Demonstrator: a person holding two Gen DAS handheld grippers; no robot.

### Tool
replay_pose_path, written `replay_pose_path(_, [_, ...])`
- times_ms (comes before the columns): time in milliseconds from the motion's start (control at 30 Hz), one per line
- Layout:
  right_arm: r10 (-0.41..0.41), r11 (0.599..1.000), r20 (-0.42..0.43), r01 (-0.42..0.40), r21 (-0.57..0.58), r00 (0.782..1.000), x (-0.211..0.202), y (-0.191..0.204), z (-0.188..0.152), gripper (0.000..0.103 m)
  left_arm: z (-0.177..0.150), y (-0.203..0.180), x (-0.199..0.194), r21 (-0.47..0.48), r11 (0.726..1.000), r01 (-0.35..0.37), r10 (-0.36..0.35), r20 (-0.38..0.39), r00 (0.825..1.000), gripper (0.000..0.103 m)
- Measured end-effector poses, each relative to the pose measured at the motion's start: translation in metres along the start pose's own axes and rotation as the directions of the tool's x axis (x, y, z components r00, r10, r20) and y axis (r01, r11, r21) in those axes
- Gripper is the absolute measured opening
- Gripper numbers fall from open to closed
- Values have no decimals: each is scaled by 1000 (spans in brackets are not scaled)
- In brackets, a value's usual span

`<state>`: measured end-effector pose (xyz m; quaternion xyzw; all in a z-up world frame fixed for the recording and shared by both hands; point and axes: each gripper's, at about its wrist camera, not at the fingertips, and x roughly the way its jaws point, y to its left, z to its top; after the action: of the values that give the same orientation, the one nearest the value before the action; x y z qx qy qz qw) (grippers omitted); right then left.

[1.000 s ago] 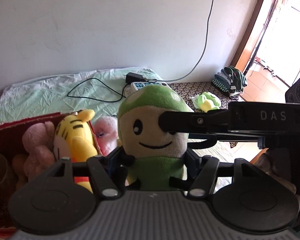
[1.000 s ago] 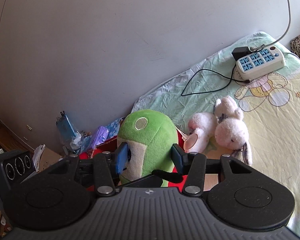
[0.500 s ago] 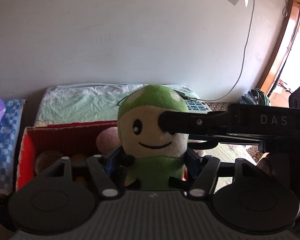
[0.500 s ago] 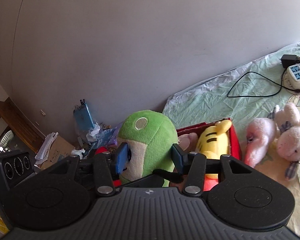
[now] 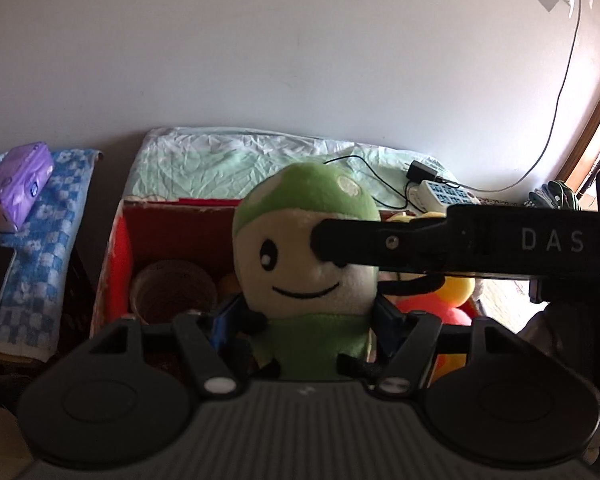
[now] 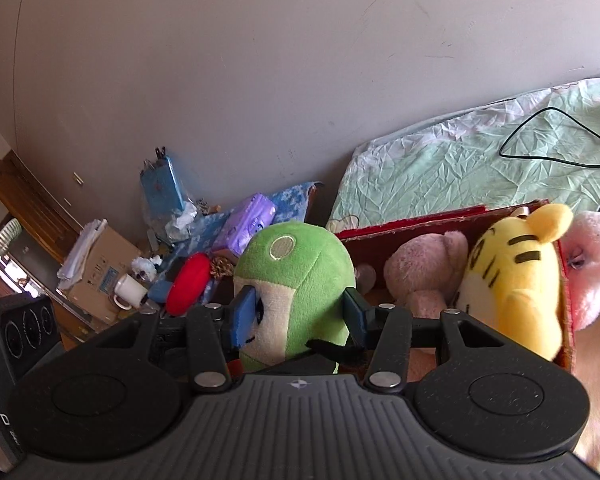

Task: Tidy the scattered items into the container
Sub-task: 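Carry the green-capped doll plush with the right gripper over the red box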

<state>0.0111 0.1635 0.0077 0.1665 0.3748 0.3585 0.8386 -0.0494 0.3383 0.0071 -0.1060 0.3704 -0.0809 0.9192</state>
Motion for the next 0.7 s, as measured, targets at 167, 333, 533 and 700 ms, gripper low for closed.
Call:
replay_pose_path(167, [-45, 999, -37, 43, -33, 998, 23, 5, 0, 50, -2, 17, 18, -45, 999, 8, -10, -59, 998, 69])
replay_pose_path(333, [-82, 996, -87, 79, -40, 993, 39, 1, 1, 50, -2, 26, 34, -64, 998, 9, -16, -115, 993, 70])
replay_pose_path(533, [-117, 992, -124, 111, -53, 985, 57, -2, 3, 50, 4, 31, 52, -27, 1000, -12, 8, -169, 986, 72])
replay_pose_path(700, [-151, 988, -122, 148, -33, 981, 64, -6, 4, 50, 8, 25, 63, 25, 999, -23, 28, -196, 980, 73])
